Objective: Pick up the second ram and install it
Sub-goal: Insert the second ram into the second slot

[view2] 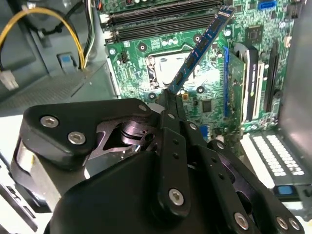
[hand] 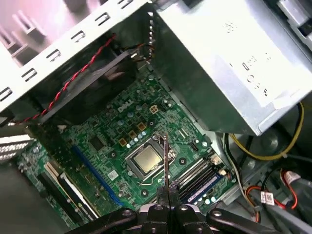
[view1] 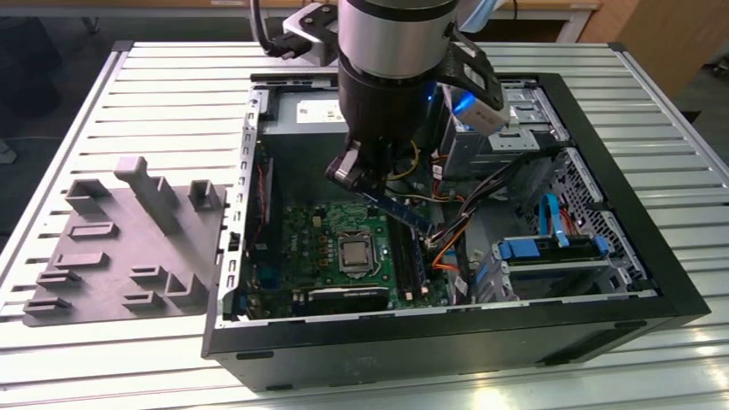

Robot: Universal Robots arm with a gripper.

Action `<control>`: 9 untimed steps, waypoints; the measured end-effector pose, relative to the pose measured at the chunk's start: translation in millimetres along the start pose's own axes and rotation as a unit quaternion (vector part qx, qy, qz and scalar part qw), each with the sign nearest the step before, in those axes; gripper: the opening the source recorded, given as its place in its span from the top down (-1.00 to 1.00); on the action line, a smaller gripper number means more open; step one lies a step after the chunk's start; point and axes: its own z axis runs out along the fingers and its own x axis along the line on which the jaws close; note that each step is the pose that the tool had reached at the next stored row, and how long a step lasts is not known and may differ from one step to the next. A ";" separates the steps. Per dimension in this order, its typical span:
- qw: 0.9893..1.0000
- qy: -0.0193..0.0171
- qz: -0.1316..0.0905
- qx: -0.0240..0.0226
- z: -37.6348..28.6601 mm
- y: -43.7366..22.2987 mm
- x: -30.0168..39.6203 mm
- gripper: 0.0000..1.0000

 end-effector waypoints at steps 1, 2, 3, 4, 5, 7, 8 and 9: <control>1.000 0.000 0.008 0.000 0.1 0.0 0.0 0.77; 1.000 -0.001 0.016 0.001 0.1 0.0 0.0 0.77; 1.000 -0.001 0.024 0.001 0.1 0.0 0.0 0.77; 1.000 -0.001 0.031 0.002 0.2 0.0 0.0 0.77; 0.999 -0.002 0.039 0.002 0.2 0.0 0.0 0.77; 0.999 -0.003 0.054 0.003 0.3 0.0 0.0 0.77; 0.998 -0.003 0.061 0.003 0.3 0.0 0.0 0.77; 0.998 -0.003 0.067 0.003 0.3 0.0 0.0 0.77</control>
